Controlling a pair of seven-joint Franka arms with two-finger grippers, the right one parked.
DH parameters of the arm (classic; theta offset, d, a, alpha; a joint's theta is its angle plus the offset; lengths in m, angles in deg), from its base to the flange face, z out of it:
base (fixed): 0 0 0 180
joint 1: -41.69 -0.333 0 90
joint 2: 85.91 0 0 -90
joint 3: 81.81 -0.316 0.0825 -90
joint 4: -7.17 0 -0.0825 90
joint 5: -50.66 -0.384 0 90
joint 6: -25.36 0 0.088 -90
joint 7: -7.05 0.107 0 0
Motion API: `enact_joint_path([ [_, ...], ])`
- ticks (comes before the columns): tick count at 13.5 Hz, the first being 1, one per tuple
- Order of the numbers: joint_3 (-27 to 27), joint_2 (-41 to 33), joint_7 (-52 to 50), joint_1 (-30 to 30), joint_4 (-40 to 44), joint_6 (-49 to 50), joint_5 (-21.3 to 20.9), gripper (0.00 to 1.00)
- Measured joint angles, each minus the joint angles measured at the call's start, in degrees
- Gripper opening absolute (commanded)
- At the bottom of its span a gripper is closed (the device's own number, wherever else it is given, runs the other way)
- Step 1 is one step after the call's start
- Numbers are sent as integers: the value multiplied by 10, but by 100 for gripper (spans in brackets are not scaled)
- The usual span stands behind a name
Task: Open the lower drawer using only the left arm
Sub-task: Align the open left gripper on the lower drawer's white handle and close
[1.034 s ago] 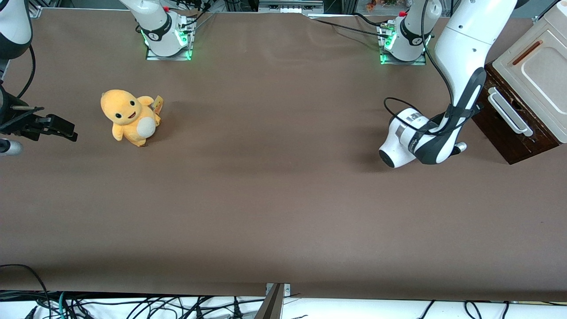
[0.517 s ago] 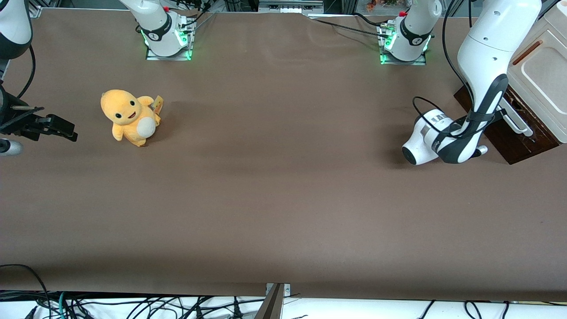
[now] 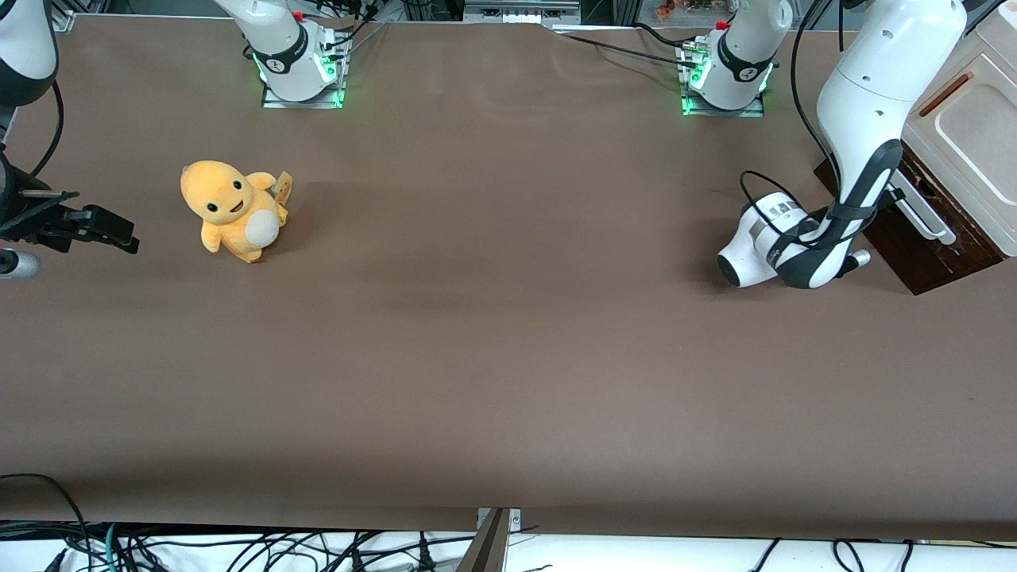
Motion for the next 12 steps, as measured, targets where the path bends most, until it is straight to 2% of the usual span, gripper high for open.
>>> enact_joint_path([
  [1, 0, 1, -1, -8, 0, -2, -11, 76],
  [2, 0, 1, -1, -18, -1, -5, -25, 67],
  [3, 0, 1, -1, -29, -2, -12, -36, 54],
  [5, 0, 1, -1, -44, -5, -21, -41, 37],
  [8, 2, 1, -2, -45, -7, -22, -41, 24],
  [12, 6, 1, -3, -45, -7, -21, -39, 15],
])
